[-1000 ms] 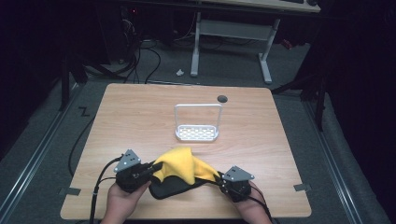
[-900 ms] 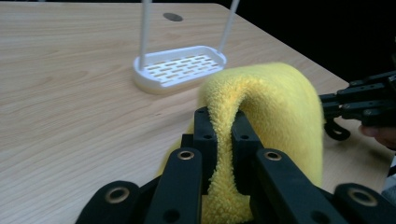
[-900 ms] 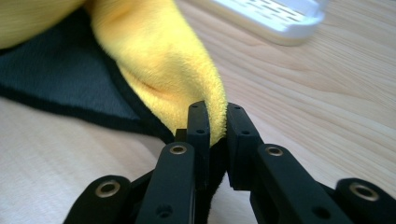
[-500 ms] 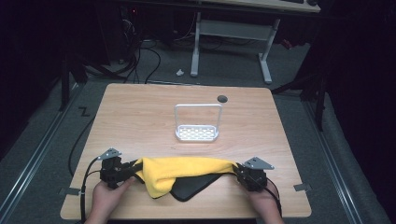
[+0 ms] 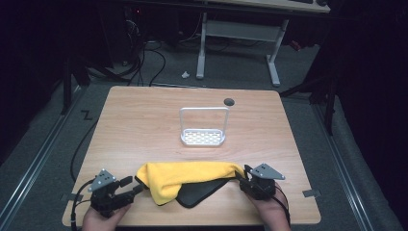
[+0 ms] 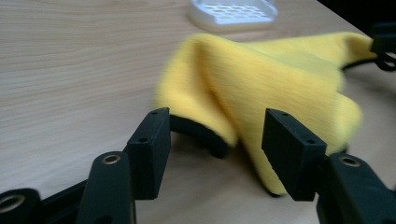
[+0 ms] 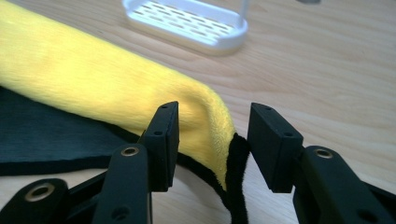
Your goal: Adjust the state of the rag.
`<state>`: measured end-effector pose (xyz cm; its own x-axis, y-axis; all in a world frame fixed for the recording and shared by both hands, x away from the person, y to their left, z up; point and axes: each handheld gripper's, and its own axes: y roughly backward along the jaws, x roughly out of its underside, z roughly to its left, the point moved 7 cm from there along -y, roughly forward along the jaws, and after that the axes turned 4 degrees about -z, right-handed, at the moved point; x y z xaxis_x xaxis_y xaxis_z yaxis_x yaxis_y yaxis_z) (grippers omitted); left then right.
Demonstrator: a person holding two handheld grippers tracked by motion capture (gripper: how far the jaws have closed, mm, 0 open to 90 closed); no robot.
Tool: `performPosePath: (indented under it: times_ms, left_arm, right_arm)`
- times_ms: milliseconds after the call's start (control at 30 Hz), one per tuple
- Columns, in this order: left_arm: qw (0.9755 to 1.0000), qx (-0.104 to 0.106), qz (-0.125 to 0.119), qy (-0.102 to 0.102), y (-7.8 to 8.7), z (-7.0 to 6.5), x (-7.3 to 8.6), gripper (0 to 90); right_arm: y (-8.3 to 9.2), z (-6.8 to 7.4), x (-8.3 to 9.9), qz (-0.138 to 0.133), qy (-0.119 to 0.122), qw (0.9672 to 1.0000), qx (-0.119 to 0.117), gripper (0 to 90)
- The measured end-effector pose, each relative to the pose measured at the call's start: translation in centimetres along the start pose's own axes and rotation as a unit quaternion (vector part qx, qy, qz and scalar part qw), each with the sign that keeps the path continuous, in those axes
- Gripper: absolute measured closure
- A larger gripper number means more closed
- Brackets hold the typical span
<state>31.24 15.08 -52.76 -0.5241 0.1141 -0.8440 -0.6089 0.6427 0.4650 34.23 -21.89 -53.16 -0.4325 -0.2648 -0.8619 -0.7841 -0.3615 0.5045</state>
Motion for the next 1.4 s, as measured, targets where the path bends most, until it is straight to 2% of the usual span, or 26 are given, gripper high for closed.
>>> performPosePath:
  times_ms: [33, 67, 100, 133, 200, 267, 300, 367, 433, 467, 500, 533, 567, 600, 633, 700, 767, 800, 900, 967, 1100, 1133, 1167, 1267, 1333, 1400]
  left_arm:
    - [0.9997, 0.02, -0.001, -0.011, -0.3, -1.7, 0.0, 35.4]
    - [0.9994, 0.03, -0.003, -0.018, -0.6, -2.7, 0.0, 31.5]
    - [0.999, 0.034, -0.002, -0.031, -1.0, -3.7, 0.1, 30.1]
    - [0.9986, 0.025, 0.005, -0.047, -1.5, -4.4, 0.2, 30.1]
    - [0.9968, -0.006, 0.021, -0.077, -3.0, -4.7, 0.7, 30.3]
    - [0.9945, -0.023, 0.044, -0.092, -4.4, -4.5, 1.2, 31.6]
    - [0.9938, -0.028, 0.051, -0.095, -4.9, -4.4, 1.4, 39.2]
    - [0.9922, -0.036, 0.068, -0.099, -5.7, -3.9, 1.8, 51.2]
    - [0.993, -0.035, 0.07, -0.089, -5.9, -3.5, 1.9, 64.2]
    - [0.9933, -0.036, 0.067, -0.087, -5.7, -3.3, 1.8, 64.2]
    - [0.9936, -0.037, 0.062, -0.087, -5.5, -3.2, 1.6, 72.6]
    - [0.9941, -0.036, 0.057, -0.086, -5.3, -3.1, 1.4, 72.6]
    - [0.9943, -0.036, 0.053, -0.085, -5.0, -3.0, 1.3, 77.8]
    - [0.9948, -0.035, 0.048, -0.083, -4.8, -2.9, 1.1, 77.8]
    - [0.9954, -0.032, 0.045, -0.079, -4.7, -2.9, 1.0, 79.9]
    - [0.9961, -0.027, 0.043, -0.072, -4.7, -2.8, 0.8, 80.5]
    - [0.997, -0.019, 0.04, -0.063, -4.7, -2.8, 0.6, 82.3]
    - [0.997, -0.019, 0.04, -0.063, -4.7, -2.8, 0.6, 82.7]
    - [0.9978, -0.013, 0.032, -0.057, -4.4, -3.0, 0.1, 83.3]
    - [0.9985, -0.005, 0.022, -0.049, -4.0, -3.2, -0.6, 83.8]
    - [0.9992, 0.013, 0.003, -0.038, -3.2, -3.3, -2.0, 83.9]
    - [0.9993, 0.015, 0.0, -0.034, -3.1, -3.2, -2.3, 83.9]
    - [0.9994, 0.017, -0.004, -0.03, -3.1, -3.0, -2.8, 84.1]
    - [0.9995, 0.026, -0.015, -0.003, -3.0, -1.7, -4.6, 84.0]
    - [0.9996, 0.025, -0.013, 0.008, -3.3, -0.6, -5.7, 83.9]
    - [0.9992, 0.025, -0.004, 0.032, -4.0, 1.1, -6.5, 83.8]
  right_arm:
    - [0.1, 0.5, -0.2, -0.004, 0.006, 1.0, -0.002, 54.2]
    - [0.2, 1.2, -0.4, -0.005, 0.014, 0.9999, -0.007, 53.9]
    - [0.2, 2.2, -0.6, -0.009, 0.024, 0.9996, -0.015, 53.5]
    - [0.2, 2.2, -0.6, -0.009, 0.024, 0.9996, -0.015, 53.5]
    - [-0.1, 3.9, -0.7, -0.007, 0.033, 0.9988, -0.036, 52.5]
    - [-0.3, 4.6, -0.7, -0.003, 0.04, 0.9983, -0.043, 51.7]
    - [-0.7, 5.9, -0.5, 0.003, 0.062, 0.9968, -0.05, 49.8]
    - [-0.9, 6.8, -0.6, 0.006, 0.078, 0.9957, -0.05, 49.1]
    - [-0.8, 7.0, -0.9, 0.001, 0.088, 0.9951, -0.044, 49.0]
    - [-0.8, 7.0, -0.9, 0.001, 0.088, 0.9951, -0.044, 49.0]
    - [-0.5, 6.1, -1.4, -0.008, 0.085, 0.996, -0.027, 49.6]
    - [-0.5, 6.1, -1.4, -0.008, 0.085, 0.996, -0.027, 49.6]
    - [-0.2, 4.5, -1.4, -0.008, 0.063, 0.9979, -0.013, 51.8]
    - [-0.2, 4.5, -1.4, -0.008, 0.063, 0.9979, -0.013, 51.8]
    - [0.2, 3.5, -1.4, -0.013, 0.051, 0.9985, -0.01, 57.1]
    - [0.4, 3.7, -1.5, -0.015, 0.045, 0.9987, -0.018, 59.6]
    - [-0.2, 7.0, -1.4, -0.009, 0.058, 0.9957, -0.072, 62.5]
    - [-0.2, 7.0, -1.4, -0.009, 0.058, 0.9957, -0.072, 62.5]
    - [-2.3, 11.3, -0.1, 0.034, 0.079, 0.9882, -0.127, 58.8]
    - [-4.2, 12.5, 0.8, 0.068, 0.096, 0.9851, -0.125, 50.7]
    - [-5.2, 12.2, 1.3, 0.089, 0.101, 0.984, -0.116, 53.2]
    - [-5.3, 12.1, 1.4, 0.085, 0.079, 0.9842, -0.134, 63.7]
    - [-4.8, 11.9, 1.5, 0.09, 0.095, 0.9824, -0.133, 83.7]
    - [-4.0, 11.6, 1.9, 0.097, 0.101, 0.9805, -0.138, 85.5]
    - [-3.0, 10.6, 2.5, 0.098, 0.106, 0.9807, -0.131, 85.6]
    - [-2.0, 9.2, 3.1, 0.104, 0.102, 0.9812, -0.127, 85.5]
